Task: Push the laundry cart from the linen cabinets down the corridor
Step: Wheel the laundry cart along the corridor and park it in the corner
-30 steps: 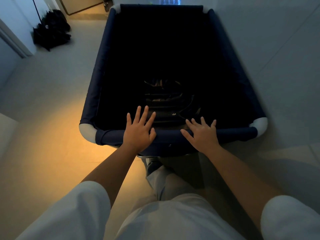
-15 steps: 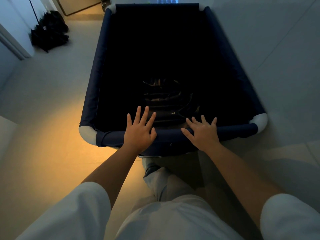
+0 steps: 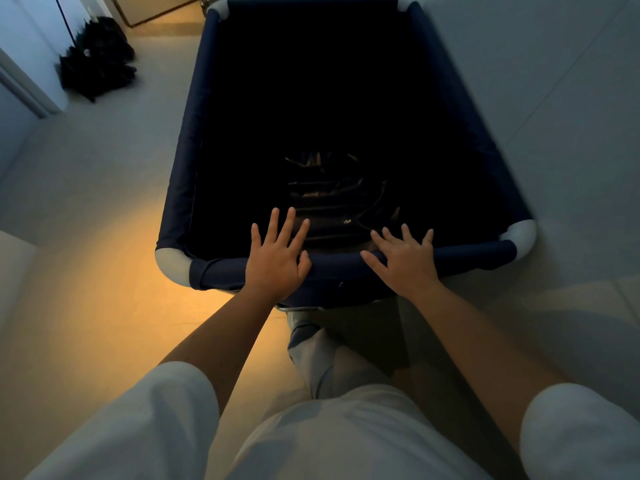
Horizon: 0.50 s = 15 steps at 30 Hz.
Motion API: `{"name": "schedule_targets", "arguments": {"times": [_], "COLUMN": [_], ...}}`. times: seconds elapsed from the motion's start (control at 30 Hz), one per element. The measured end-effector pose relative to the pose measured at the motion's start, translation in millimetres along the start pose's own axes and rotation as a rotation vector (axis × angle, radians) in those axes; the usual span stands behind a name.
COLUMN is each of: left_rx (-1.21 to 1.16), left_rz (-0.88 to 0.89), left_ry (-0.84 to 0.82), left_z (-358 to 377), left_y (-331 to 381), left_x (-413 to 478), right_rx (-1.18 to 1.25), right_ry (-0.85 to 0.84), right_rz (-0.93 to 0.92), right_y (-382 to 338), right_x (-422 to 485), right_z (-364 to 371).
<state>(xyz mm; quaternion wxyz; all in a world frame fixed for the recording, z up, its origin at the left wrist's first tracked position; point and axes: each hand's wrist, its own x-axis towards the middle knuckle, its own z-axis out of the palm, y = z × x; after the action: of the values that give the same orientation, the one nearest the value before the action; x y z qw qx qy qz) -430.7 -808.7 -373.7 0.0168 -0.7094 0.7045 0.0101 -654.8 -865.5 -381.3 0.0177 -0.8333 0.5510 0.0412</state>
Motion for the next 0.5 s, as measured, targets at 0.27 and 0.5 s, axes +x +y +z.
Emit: {"name": "schedule_targets", "arguments": {"times": [0.27,0.5], "left_rx": [-0.007,-0.027], "left_rz": [0.002,0.006], "left_ry": [0.012,0.024], "left_z": [2.0,1.8], "left_y": [0.7,0.6], "left_x": [-1.4,-2.9], "right_rx": [-0.002,0.0], "right_ry": [0.011,-0.003], "right_rz": [-0.005,-0.005], "right_y": [0.0,1.1], "right_x": [-1.6,-2.5], "right_z": [-0.3,0.9]}}
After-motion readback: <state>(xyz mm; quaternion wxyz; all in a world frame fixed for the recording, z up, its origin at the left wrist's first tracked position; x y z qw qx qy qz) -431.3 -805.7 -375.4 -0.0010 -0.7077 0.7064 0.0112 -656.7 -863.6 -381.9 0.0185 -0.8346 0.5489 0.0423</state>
